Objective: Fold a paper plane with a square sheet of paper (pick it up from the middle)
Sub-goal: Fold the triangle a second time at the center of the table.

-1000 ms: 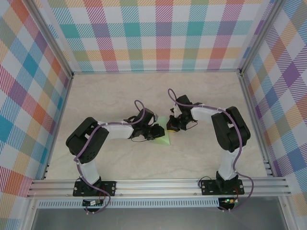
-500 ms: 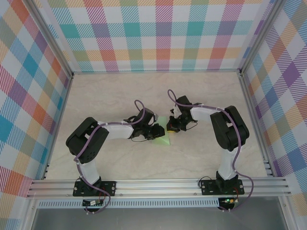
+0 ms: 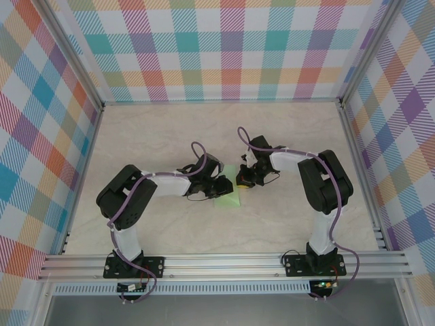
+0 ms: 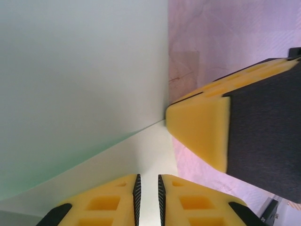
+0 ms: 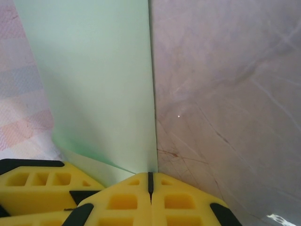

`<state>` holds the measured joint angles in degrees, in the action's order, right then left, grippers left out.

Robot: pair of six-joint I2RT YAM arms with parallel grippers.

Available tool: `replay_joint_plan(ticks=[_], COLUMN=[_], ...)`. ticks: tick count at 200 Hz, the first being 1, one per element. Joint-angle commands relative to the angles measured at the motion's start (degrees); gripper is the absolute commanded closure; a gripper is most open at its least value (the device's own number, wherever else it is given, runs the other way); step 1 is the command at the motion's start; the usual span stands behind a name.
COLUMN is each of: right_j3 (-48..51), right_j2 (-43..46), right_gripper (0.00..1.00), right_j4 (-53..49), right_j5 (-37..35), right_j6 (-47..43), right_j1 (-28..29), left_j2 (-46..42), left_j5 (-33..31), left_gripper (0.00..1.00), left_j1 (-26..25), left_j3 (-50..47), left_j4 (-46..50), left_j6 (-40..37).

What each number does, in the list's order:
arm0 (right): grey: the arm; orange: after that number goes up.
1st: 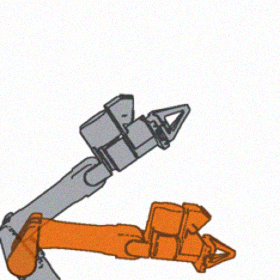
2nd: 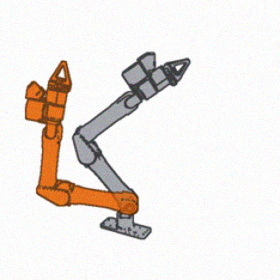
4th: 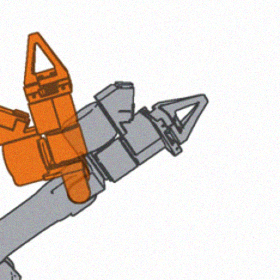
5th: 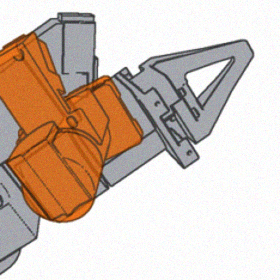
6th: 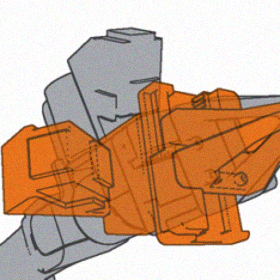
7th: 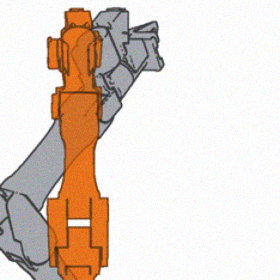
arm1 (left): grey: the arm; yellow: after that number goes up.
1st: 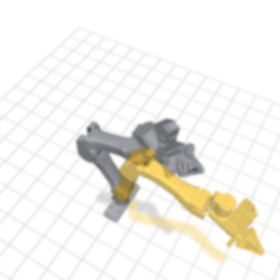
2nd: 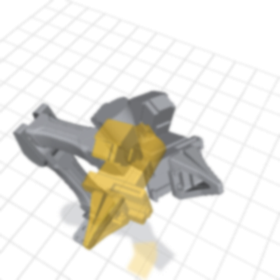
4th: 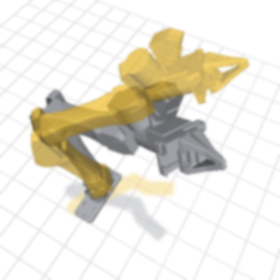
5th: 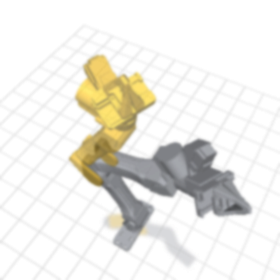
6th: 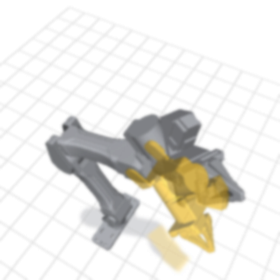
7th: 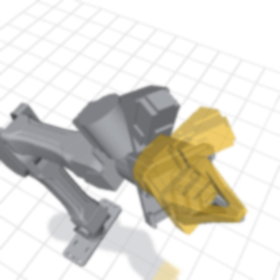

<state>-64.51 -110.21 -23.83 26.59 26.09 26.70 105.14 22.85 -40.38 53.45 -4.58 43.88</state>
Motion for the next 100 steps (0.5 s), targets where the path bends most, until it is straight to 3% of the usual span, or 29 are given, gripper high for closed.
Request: replay_joint_plan(ticks=[1,100], right_j3=[-0.35,0.0], right_j2=[-0.79,-0.12], right_gripper=[0.97,0.97], right_j4=[-2.06,-2.61], right_j5=[0.65,-0.49], right_j6=[-1.06,-0.86], right_j1=[0.34,0.29], left_j2=[1.29,1.92], left_j5=[-0.97,-0.79], left_gripper=[0.81,0.81], left_j1=[-0.1,-0.1], left_j3=[1.53,1.54], left_j4=[1.84,2.21], left_j6=[-0.54,-1.28])
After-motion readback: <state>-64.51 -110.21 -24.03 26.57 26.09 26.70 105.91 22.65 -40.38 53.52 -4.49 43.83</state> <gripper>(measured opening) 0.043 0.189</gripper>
